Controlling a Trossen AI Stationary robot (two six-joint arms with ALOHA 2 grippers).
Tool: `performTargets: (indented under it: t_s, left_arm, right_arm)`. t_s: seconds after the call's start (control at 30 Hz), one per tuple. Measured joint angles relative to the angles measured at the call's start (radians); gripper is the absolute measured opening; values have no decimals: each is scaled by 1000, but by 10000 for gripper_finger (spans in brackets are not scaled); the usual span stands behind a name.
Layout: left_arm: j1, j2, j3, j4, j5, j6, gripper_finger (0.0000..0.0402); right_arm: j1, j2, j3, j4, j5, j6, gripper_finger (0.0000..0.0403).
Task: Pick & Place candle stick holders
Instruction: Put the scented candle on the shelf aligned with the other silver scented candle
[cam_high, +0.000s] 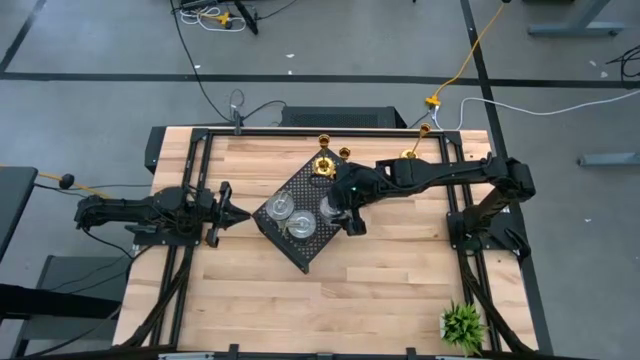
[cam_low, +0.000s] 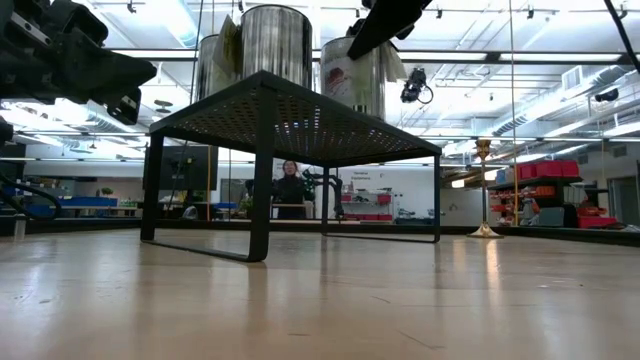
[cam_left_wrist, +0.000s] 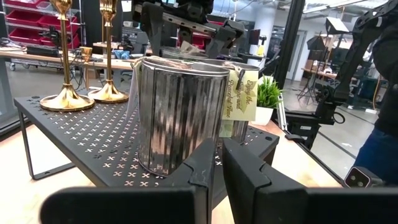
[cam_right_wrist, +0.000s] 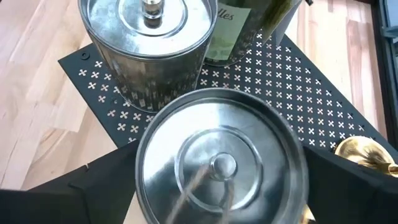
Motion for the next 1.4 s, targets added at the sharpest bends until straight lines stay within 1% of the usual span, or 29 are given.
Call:
performTargets:
  t_s: [0.33,0.5,0.87,1.1,1.4]
  left_arm:
    - [0,0,0,0,0,0,39]
    - [0,0,0,0,0,0,39]
    - [0,0,0,0,0,0,39]
    - [0,0,0,0,0,0,39]
    - [0,0,0,0,0,0,39]
  right_arm:
    - [0,0,0,10,-2,0,398]
    - [0,-1,0,50,22,1,399]
    - [0,-7,0,62,24,1,400]
    - [1,-42,0,70,59,-9,400]
    - [8,-122,0,78,56,-3,400]
